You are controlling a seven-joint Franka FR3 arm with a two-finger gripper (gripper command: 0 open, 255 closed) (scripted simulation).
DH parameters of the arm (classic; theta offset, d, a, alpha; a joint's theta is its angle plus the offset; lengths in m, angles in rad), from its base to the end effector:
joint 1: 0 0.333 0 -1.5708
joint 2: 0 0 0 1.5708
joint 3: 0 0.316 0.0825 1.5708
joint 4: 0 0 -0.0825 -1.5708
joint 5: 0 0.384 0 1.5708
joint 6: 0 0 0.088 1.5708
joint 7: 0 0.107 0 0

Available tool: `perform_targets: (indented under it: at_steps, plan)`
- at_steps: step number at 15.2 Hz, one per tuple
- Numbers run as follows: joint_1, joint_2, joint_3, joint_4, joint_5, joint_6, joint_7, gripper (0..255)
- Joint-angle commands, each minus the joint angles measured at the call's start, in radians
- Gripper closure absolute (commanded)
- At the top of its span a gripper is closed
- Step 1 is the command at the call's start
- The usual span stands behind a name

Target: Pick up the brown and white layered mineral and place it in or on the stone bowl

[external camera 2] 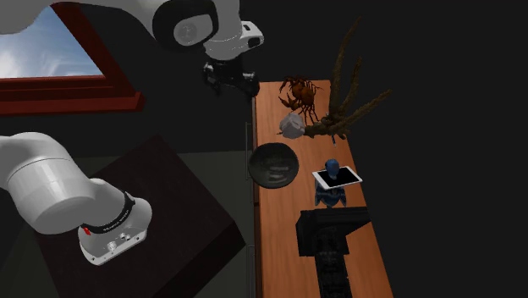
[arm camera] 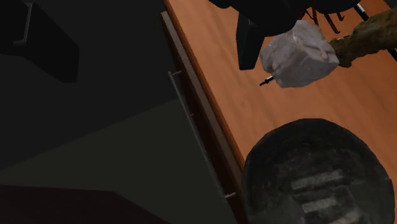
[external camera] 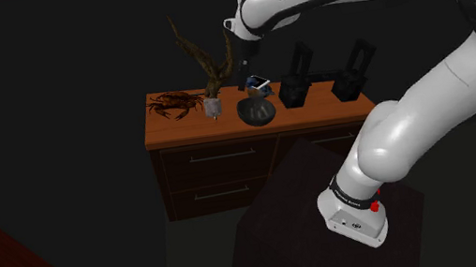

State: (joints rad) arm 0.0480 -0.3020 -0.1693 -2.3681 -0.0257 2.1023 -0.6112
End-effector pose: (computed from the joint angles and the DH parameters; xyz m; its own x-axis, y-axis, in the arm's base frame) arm 0.4504 -0.0583 0.4435 0.8723 0.4870 0.0425 0.4876 -0.8730 -0.0039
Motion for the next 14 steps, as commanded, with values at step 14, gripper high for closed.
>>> perform_targets:
  at_steps: [14]
  plan:
    - [-0.017,0.594,-0.031,0.358,0.107,0.222,-0.412,0]
